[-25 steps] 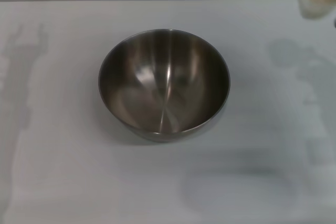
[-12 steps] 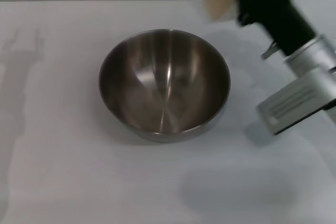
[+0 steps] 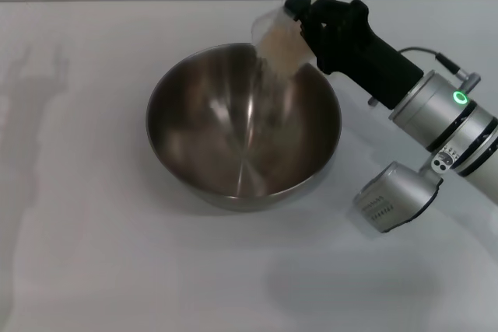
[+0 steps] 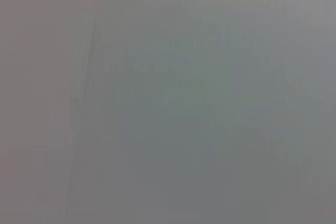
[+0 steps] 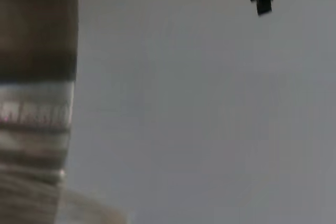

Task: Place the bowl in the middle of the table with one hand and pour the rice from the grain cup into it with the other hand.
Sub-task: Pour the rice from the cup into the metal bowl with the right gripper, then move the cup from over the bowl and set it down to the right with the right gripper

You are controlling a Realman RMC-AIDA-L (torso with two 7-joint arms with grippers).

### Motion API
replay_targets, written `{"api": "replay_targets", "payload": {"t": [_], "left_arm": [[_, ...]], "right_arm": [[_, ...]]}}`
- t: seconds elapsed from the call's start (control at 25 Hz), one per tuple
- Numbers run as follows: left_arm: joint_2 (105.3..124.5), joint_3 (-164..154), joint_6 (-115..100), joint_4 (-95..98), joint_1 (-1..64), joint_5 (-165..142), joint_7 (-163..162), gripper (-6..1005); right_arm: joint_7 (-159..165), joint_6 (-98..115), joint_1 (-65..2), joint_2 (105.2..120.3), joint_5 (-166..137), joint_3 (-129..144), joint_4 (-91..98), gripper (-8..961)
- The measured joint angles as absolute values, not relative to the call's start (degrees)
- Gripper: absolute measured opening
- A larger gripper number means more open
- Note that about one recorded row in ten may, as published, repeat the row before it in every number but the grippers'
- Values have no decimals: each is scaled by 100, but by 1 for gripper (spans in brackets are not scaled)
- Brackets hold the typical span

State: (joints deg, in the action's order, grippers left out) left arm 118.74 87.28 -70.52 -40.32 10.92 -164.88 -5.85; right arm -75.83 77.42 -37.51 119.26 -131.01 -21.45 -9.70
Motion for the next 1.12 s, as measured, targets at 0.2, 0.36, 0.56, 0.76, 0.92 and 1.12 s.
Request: {"api": "replay_targets", "payload": {"t": [0.2,0.36,0.56,0.76,0.92,1.12], "left_arm": [[11874,8671,-7055,-4021,1127,-16489,-593,445],[11874,8661,-7058,-4040,1131,-16489,-597,445],[11865,8662,-7053,-4020,1170,-16489,-598,444],[11865,8673,-7037,-4012,1230,-16489,-598,444],[11864,8677,-7033,-3979,1284,-16489,-598,445],[11857,8679,-7031,-3952,1317,-16490,-584,449]], "right_arm": [[-8262,7845,-3992,11935,-13756,-2118,-564,11],[-8366,7834,-4079,11932,-14014,-2117,-492,13],[-8539,7878,-4250,11925,-14188,-2022,-260,14],[-8657,7881,-4313,11920,-14196,-1883,-184,14],[-8654,7882,-4320,11912,-14192,-1905,-184,14],[-7724,8260,-4146,11909,-13790,-2250,-554,14]]}}
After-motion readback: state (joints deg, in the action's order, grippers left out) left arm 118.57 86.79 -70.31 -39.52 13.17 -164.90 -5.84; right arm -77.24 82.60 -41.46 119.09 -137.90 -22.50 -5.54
